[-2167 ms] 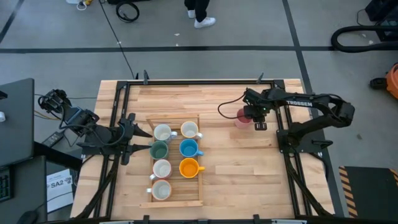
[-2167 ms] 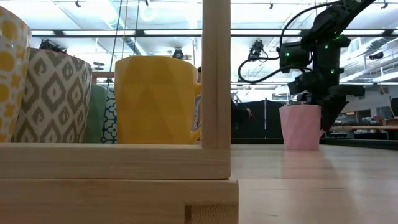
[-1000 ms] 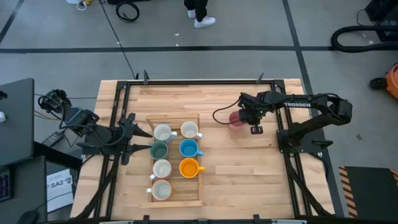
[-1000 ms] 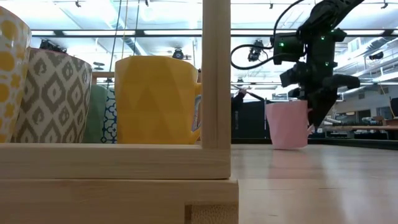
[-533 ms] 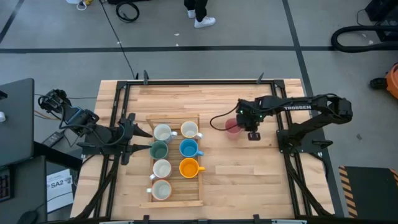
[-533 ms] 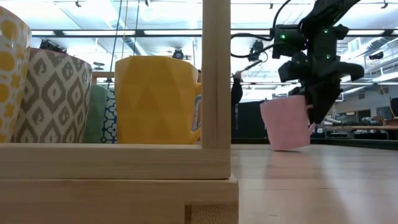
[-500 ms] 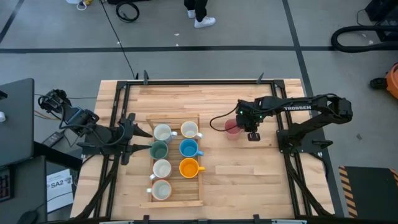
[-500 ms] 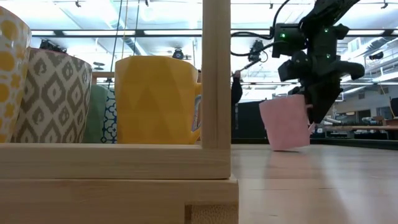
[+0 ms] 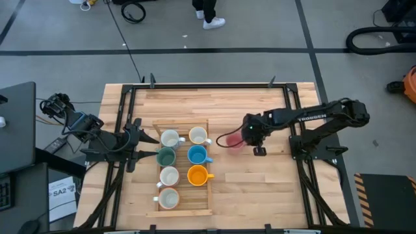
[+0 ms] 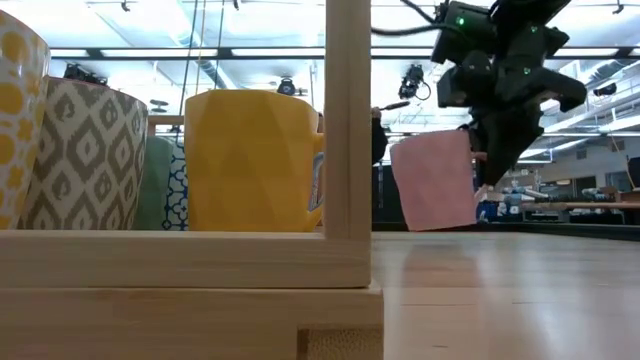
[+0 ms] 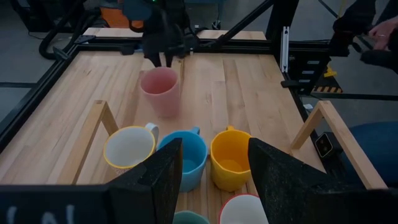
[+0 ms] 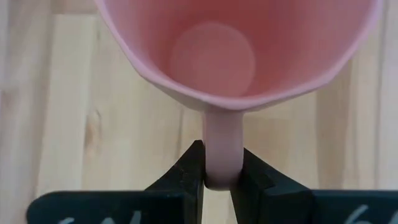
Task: Place coffee mugs
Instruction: Put the pink mug on the shelf aligned with the yellow and white mug
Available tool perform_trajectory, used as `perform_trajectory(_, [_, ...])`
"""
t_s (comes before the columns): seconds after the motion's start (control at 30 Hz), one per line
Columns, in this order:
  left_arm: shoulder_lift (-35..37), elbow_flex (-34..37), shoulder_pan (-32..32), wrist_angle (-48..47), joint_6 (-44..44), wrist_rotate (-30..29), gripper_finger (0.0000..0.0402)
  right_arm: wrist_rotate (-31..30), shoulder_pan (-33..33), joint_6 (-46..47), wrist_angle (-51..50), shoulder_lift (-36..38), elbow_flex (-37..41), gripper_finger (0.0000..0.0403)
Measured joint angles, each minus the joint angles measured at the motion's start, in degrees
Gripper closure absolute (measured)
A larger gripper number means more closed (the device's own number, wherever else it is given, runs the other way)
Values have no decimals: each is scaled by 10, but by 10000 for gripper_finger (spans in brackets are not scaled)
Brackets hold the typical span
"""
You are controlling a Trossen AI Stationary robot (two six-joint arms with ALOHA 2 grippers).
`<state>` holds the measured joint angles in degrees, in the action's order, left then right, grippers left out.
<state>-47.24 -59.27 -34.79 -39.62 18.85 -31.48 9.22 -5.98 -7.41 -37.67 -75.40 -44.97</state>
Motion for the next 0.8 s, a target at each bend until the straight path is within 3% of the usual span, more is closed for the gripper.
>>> perform_trajectory(0.8, [0,0,0,0,0,0,214,-29,188,130,140,0,0,345])
